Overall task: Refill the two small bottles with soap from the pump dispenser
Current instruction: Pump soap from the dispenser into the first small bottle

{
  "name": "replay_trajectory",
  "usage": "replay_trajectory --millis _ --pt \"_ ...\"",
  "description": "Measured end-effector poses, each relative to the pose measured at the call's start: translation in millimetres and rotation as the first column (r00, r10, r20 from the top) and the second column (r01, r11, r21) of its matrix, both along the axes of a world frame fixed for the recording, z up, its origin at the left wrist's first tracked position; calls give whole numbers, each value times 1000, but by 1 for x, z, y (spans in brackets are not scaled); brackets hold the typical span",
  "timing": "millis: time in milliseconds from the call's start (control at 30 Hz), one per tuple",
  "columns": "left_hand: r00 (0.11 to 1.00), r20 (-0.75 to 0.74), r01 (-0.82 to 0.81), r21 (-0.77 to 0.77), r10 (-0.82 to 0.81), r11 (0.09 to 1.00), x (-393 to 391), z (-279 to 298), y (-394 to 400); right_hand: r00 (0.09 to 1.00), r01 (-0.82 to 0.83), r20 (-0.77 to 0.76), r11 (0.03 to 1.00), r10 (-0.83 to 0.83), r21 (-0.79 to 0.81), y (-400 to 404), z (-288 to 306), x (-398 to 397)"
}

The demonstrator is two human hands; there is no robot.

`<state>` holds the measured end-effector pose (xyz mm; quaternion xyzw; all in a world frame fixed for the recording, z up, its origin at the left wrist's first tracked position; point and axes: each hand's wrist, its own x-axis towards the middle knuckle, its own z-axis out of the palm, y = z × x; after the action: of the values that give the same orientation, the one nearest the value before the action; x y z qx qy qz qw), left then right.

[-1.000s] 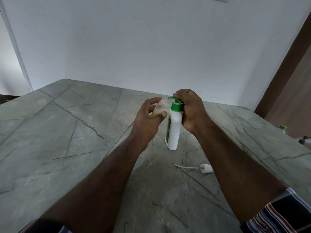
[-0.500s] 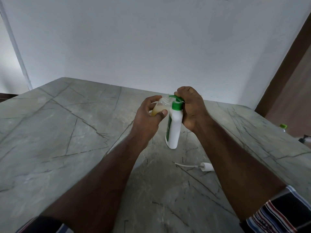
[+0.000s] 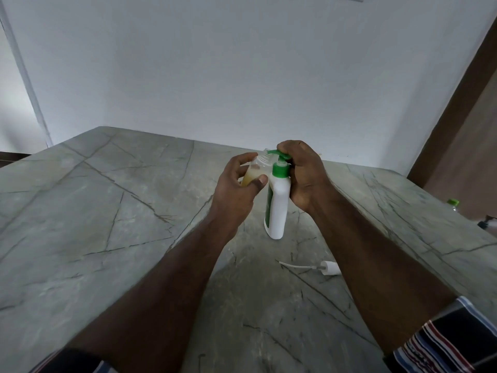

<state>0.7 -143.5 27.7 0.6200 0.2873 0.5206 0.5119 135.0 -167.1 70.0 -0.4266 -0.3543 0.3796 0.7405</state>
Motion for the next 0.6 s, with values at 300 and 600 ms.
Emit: replay_trajectory --millis 300,600 --pt "999 -38 -7 7 8 1000 1 -1 -1 998 27 52 999 -28 17 -2 -1 1" --pt "1000 -7 -4 -11 3 1000 -1 2 -3 990 35 134 999 -33 -12 -7 9 -2"
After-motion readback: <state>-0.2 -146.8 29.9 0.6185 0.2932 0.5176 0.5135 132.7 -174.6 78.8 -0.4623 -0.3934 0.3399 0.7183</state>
